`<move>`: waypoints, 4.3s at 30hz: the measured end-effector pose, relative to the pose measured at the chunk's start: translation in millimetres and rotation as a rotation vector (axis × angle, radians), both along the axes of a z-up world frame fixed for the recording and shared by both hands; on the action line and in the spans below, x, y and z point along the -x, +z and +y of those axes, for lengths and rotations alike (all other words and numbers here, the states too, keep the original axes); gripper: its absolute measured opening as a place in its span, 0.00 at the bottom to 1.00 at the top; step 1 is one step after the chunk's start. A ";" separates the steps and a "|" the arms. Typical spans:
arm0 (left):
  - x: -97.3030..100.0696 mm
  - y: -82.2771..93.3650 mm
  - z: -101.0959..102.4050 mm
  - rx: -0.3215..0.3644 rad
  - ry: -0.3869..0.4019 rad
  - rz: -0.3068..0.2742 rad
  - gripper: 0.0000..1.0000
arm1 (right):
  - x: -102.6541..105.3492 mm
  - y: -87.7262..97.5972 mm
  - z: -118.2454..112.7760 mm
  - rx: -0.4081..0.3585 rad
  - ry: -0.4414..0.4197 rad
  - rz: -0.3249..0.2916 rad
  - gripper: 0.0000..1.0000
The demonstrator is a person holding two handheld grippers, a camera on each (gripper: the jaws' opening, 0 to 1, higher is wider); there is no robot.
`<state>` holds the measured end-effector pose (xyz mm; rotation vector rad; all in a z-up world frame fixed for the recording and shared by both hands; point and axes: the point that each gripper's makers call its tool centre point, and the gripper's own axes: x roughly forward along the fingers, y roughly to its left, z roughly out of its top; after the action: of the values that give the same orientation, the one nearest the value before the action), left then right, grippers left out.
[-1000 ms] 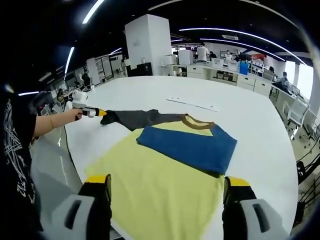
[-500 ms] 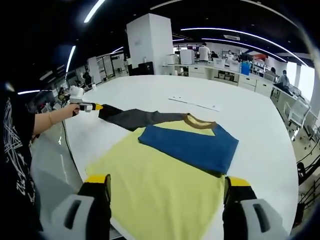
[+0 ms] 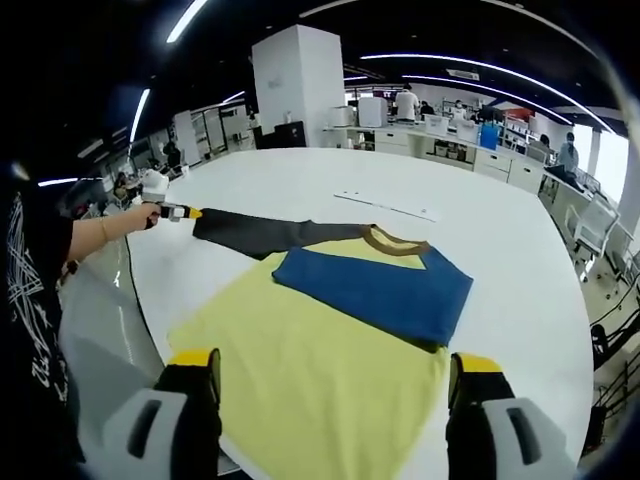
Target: Fold the garment on the visible template until the final outline fits inside the template.
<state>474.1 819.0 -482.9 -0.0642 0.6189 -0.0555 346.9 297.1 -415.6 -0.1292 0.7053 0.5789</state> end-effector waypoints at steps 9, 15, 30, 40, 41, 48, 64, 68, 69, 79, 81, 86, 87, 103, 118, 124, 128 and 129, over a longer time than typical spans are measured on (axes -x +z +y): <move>0.9 -11.5 3.5 -0.060 -0.009 0.039 0.01 | 1.6 0.4 0.7 0.008 -0.003 0.002 0.96; 2.1 -8.5 5.7 -0.069 -0.001 0.023 0.16 | 2.6 2.3 2.5 0.009 -0.002 -0.002 0.96; 27.1 -28.1 -1.5 -0.084 0.060 0.078 0.28 | 5.3 5.8 3.5 0.011 0.001 -0.016 0.99; 33.6 -34.8 -2.4 -0.041 0.108 0.112 0.23 | 8.3 4.3 0.0 0.023 0.000 -0.016 0.99; 34.2 -35.6 -2.8 -0.039 0.111 0.117 0.22 | 8.5 4.3 -0.1 0.022 0.000 -0.017 0.99; 41.2 -42.9 -1.9 -0.053 0.136 0.169 0.19 | 9.4 3.8 -3.5 0.020 -0.014 -0.019 1.00; 40.7 -42.4 -2.1 0.037 0.236 0.174 0.05 | 10.4 1.8 -5.1 0.014 -0.019 -0.022 0.99; 39.4 -40.9 -1.1 0.023 0.237 0.167 0.00 | 10.3 1.9 -4.4 0.004 -0.023 -0.024 0.99; 39.0 -40.5 -1.3 0.021 0.235 0.165 0.00 | 10.6 1.7 -4.1 0.004 -0.022 -0.023 0.99; 30.1 -17.4 -11.7 -0.012 0.174 0.110 0.00 | 11.7 1.8 -5.6 0.001 -0.026 -0.026 0.99; 27.9 -13.1 -13.5 -0.012 0.170 0.101 0.00 | 12.7 1.6 -5.0 0.001 -0.022 -0.026 0.99; 20.6 -3.6 -22.5 -0.027 0.132 0.080 0.00 | 13.3 1.6 -5.8 -0.002 -0.030 -0.026 0.99; 19.4 -2.1 -24.8 -0.031 0.124 0.076 0.00 | 13.1 1.9 -6.2 -0.005 -0.032 -0.027 0.99; 0.4 22.6 -61.9 -0.046 0.002 0.009 0.00 | 15.8 4.5 -2.4 -0.007 -0.006 -0.031 0.99; -21.3 49.2 -110.9 -0.040 -0.113 -0.050 0.00 | 18.8 6.1 -4.8 -0.006 -0.005 -0.041 1.00; -28.4 57.4 -132.7 -0.019 -0.156 -0.082 0.00 | 21.9 4.6 -4.2 -0.010 -0.001 -0.036 1.00; -29.9 59.9 -142.7 -0.025 -0.179 -0.088 0.00 | 22.6 4.7 -4.5 -0.012 -0.001 -0.039 0.99; -30.2 61.1 -147.2 -0.022 -0.186 -0.089 0.00 | 22.8 4.9 -4.5 -0.015 -0.002 -0.041 0.99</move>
<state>504.4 671.8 -421.9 0.0174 0.5349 -0.2302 324.1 292.6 -410.8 -0.1263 0.6617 0.5781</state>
